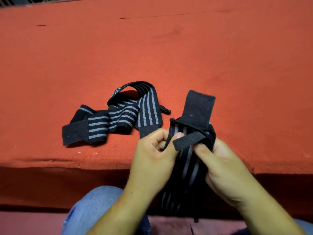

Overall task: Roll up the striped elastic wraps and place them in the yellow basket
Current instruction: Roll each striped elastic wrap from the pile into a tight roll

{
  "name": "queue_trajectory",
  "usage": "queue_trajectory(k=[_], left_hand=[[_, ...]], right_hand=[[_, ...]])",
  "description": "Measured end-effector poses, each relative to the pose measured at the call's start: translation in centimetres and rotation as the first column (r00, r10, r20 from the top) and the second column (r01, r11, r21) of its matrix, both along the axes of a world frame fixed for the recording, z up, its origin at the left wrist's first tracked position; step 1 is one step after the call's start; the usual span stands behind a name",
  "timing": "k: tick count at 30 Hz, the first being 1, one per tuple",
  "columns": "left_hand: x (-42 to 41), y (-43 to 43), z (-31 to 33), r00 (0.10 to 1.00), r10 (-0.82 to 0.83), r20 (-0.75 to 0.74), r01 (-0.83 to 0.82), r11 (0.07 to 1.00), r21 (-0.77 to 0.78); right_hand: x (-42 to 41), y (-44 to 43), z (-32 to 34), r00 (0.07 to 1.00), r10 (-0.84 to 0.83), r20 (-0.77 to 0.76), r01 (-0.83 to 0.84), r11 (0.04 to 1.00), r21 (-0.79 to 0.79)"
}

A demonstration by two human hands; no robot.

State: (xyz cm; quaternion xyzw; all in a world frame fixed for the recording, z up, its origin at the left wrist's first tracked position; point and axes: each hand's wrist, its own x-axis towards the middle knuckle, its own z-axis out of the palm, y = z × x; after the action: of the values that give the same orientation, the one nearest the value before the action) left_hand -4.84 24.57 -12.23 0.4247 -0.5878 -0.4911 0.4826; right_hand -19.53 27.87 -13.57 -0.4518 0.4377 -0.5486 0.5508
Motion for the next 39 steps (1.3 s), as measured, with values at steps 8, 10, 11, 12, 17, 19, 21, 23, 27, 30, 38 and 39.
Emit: queue_trajectory(k=[8,10,11,12,17,19,21,23,27,30,38,39], left_hand=[[0.5,0.3,0.3,0.919,0.183,0.348,-0.091,0.96,-0.264],[0.8,0.1,0.6,0.927,0.207,0.312,-0.108,0.946,-0.306],[0.9,0.1,0.7,0.937,0.188,0.295,-0.083,0.939,-0.334],[1.0,0.0,0.7,0.942,0.158,0.296,-0.041,0.93,-0.365],[0.9,0.0,0.7,0.97,-0.009,0.245,0.088,0.945,-0.314],[1.0,-0.1,0.6,0.981,-0.02,0.194,0.075,0.957,-0.28],[1.1,-0.3,0.6,0.987,-0.015,0.163,0.057,0.965,-0.256],[1.0,-0.3,0.6,0.99,-0.013,0.139,0.048,0.967,-0.248],[0.6,-0.2,0.8,0.994,0.04,0.097,-0.016,0.972,-0.234],[0.6,-0.4,0.6,0.995,0.045,0.089,-0.028,0.983,-0.18],[0.6,-0.7,0.9,0.987,-0.044,-0.153,0.044,0.999,-0.002],[0.7,-0.7,0.9,0.987,-0.037,-0.156,0.038,0.999,0.001]], right_hand=[[-0.4,-0.1,0.7,0.986,-0.058,0.156,0.042,0.994,0.103],[-0.5,-0.1,0.8,0.984,-0.043,0.175,0.018,0.99,0.14],[-0.4,-0.1,0.8,0.984,-0.024,0.174,-0.003,0.988,0.153],[-0.4,0.0,0.8,0.985,-0.007,0.171,-0.022,0.986,0.165],[-0.4,0.3,0.7,0.988,0.154,0.026,-0.157,0.974,0.163],[-0.4,0.3,0.6,0.983,0.18,-0.025,-0.174,0.971,0.165],[-0.3,0.3,0.5,0.98,0.188,-0.072,-0.175,0.971,0.161],[-0.2,0.3,0.5,0.965,0.236,-0.116,-0.218,0.965,0.148],[0.0,0.3,0.5,0.948,0.289,-0.133,-0.275,0.954,0.118],[-0.1,0.3,0.4,0.94,0.294,-0.172,-0.282,0.955,0.093],[-0.1,0.3,0.1,0.933,0.283,-0.22,-0.268,0.959,0.095],[-0.1,0.3,0.1,0.93,0.286,-0.231,-0.27,0.958,0.098]])
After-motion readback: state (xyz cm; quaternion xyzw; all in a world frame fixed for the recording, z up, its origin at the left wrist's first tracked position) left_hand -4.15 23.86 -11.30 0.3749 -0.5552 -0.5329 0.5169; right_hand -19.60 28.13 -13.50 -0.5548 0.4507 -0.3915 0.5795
